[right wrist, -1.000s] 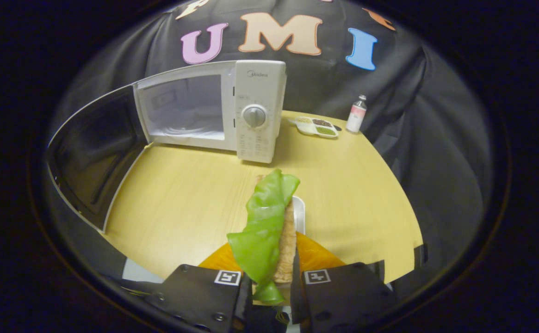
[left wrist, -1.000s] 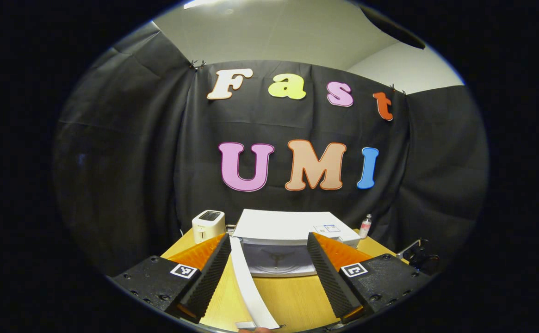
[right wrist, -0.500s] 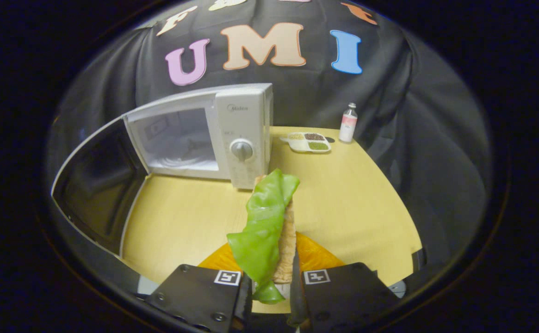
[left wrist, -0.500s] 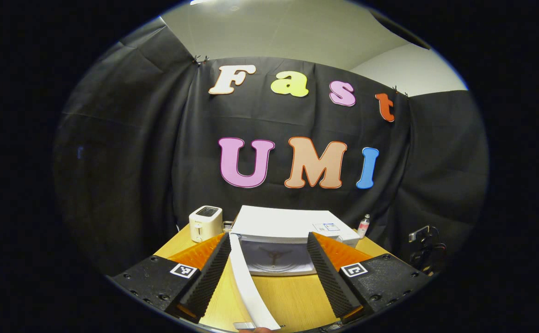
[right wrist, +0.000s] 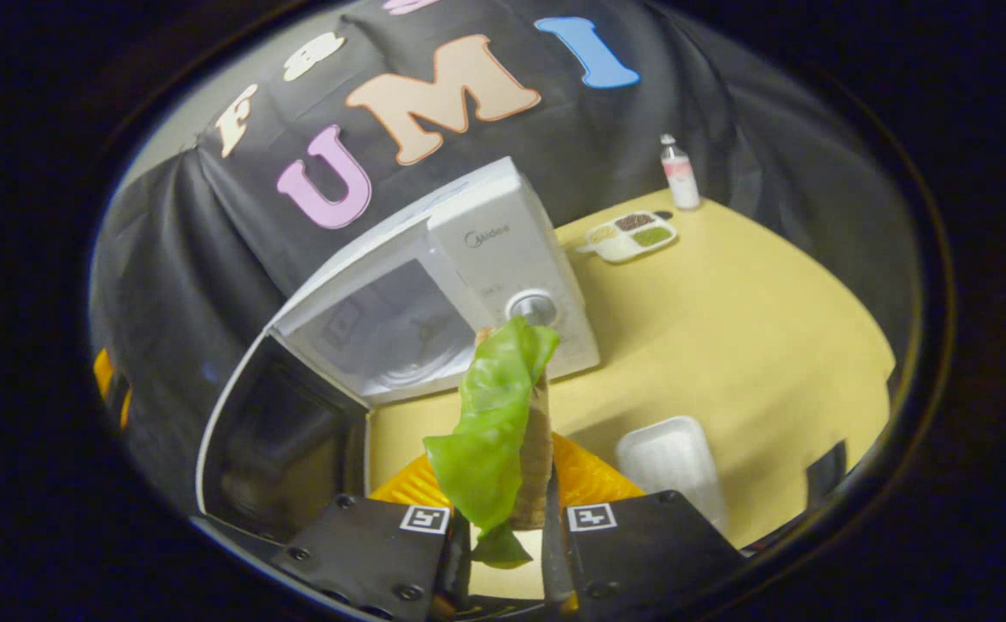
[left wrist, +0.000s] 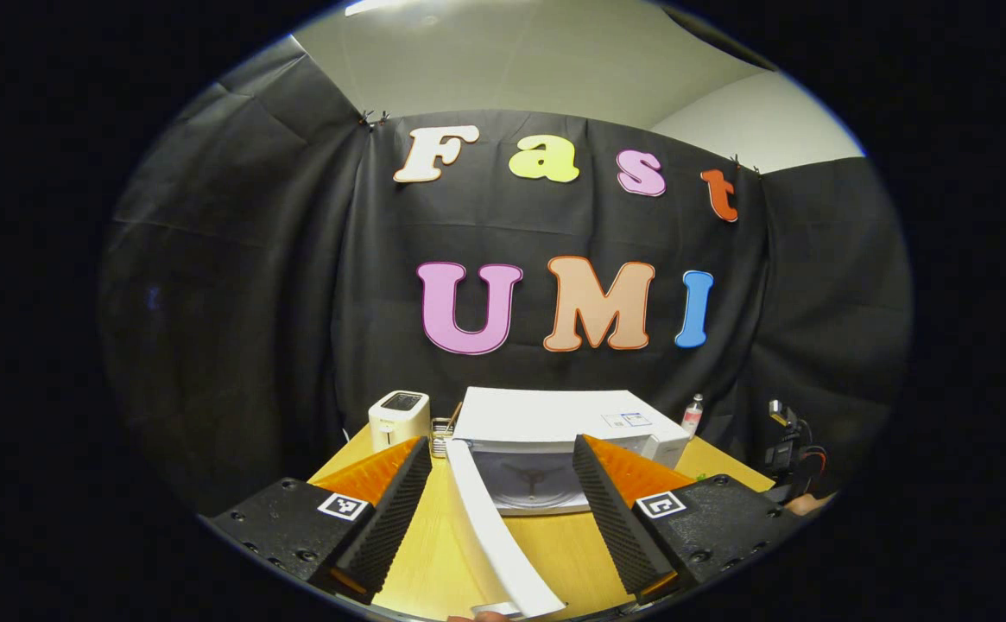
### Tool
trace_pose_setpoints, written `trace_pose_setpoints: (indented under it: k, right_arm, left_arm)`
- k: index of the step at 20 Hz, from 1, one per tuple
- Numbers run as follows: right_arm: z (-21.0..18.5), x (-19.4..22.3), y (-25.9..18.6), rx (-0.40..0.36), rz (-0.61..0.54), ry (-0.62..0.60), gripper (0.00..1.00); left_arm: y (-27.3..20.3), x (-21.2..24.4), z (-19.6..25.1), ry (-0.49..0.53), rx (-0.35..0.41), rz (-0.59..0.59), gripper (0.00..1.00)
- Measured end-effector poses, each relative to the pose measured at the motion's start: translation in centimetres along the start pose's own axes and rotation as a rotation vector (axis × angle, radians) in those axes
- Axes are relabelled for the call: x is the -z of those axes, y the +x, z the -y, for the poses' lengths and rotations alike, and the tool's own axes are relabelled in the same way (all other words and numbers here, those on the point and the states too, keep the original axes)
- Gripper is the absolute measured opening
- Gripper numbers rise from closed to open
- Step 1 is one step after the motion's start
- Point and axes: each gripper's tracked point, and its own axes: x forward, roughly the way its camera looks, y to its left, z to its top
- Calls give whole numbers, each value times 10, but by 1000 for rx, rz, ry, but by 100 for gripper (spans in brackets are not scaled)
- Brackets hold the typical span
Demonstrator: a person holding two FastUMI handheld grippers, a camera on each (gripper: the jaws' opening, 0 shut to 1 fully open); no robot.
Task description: Open the microwave oven with the left hand, put the food in, and close the microwave oven.
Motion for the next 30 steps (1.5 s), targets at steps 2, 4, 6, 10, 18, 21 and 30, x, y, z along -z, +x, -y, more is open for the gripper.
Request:
trace_pose_setpoints:
  k: [2, 4, 6, 10, 18, 21, 30]
  right_arm:
    - [-27, 11, 19, -56, -29, 137, 35]
    - [-53, 16, 36, -102, -51, 271, 35]
    - [-77, 20, 52, -133, -64, 392, 30]
    - [-106, 16, 87, -131, -28, 529, 35]
    - [-150, -7, 163, -99, 87, 683, 35]
    - [-159, -13, 186, -95, 131, 728, 27]
    - [-156, -27, 232, -44, 240, 760, 35]
  left_arm:
    - [0, 11, -8, -25, -1, -15, 97]
    - [-1, 21, -17, -44, 0, -39, 96]
    - [1, 25, -22, -45, 14, -42, 97]
    - [2, 41, -30, -16, 48, -84, 97]
    - [-5, 53, -29, 18, 119, -130, 96]
    - [-5, 61, -34, 10, 116, -158, 97]
    - [-12, 76, -58, 0, 59, -210, 97]
